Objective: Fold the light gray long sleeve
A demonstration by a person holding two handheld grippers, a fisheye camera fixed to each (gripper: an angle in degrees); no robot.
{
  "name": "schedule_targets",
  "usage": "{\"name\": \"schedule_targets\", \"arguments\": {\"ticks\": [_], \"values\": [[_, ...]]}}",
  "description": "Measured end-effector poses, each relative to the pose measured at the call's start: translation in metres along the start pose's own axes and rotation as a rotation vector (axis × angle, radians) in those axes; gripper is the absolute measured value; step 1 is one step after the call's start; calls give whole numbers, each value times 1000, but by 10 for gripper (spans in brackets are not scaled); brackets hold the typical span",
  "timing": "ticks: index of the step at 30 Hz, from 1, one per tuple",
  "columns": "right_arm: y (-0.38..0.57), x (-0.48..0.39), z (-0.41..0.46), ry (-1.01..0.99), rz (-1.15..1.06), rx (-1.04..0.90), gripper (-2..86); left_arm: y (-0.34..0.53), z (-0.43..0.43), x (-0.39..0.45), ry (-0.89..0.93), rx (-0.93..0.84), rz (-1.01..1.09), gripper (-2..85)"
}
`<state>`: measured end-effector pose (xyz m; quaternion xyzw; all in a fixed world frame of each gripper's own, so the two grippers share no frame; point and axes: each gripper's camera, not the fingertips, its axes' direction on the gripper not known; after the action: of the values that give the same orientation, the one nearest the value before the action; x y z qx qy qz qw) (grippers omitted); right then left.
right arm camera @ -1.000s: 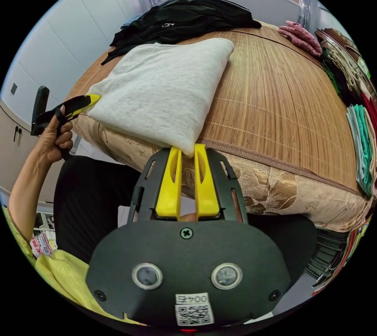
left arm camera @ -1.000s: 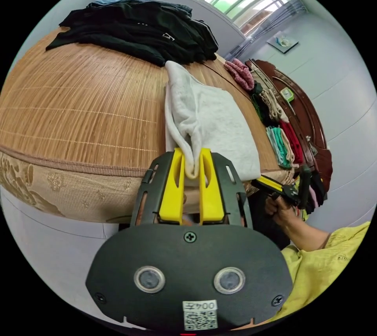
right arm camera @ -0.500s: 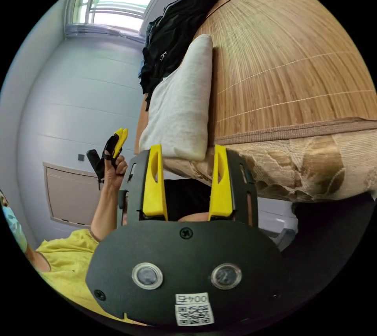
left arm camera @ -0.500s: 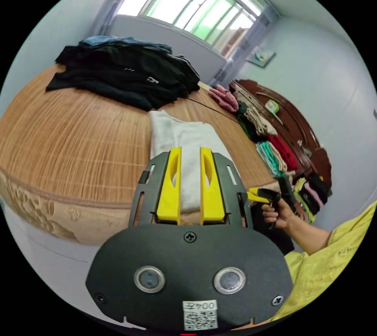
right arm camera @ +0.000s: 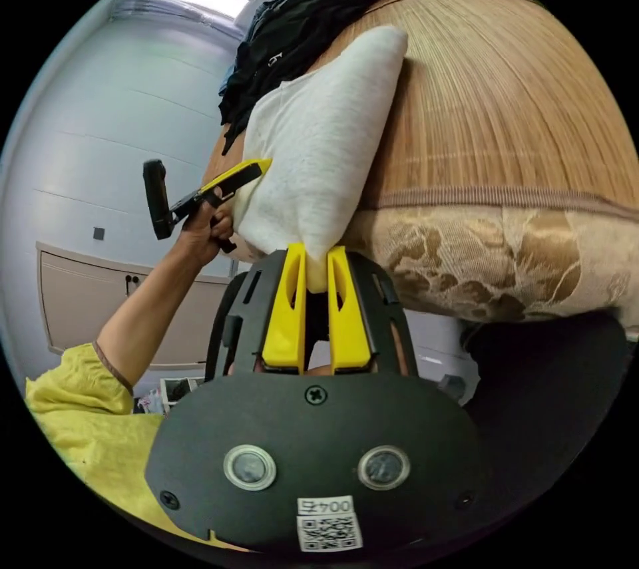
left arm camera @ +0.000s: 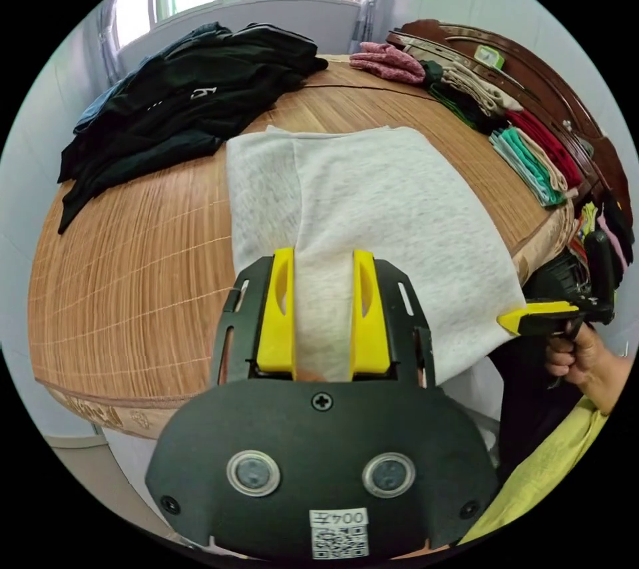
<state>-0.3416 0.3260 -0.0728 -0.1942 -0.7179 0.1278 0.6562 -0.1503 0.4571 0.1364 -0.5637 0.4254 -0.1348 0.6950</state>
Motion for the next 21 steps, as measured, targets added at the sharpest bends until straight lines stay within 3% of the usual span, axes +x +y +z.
{"name": "schedule_targets", "arguments": {"ticks": [3, 9, 14, 21], "values": [[8, 1, -16, -19, -28, -42, 74, -10, -11, 17, 16, -15, 43, 133], [5, -42, -59, 272, -268, 113, 110, -33, -67, 15, 85, 178, 12, 142], [-9, -92, -34, 431, -473, 180, 121, -80, -33, 23, 60, 97, 30, 147], [-2, -99, 41, 652, -611, 47, 123, -115, 53, 17, 32, -111, -28, 162]]}}
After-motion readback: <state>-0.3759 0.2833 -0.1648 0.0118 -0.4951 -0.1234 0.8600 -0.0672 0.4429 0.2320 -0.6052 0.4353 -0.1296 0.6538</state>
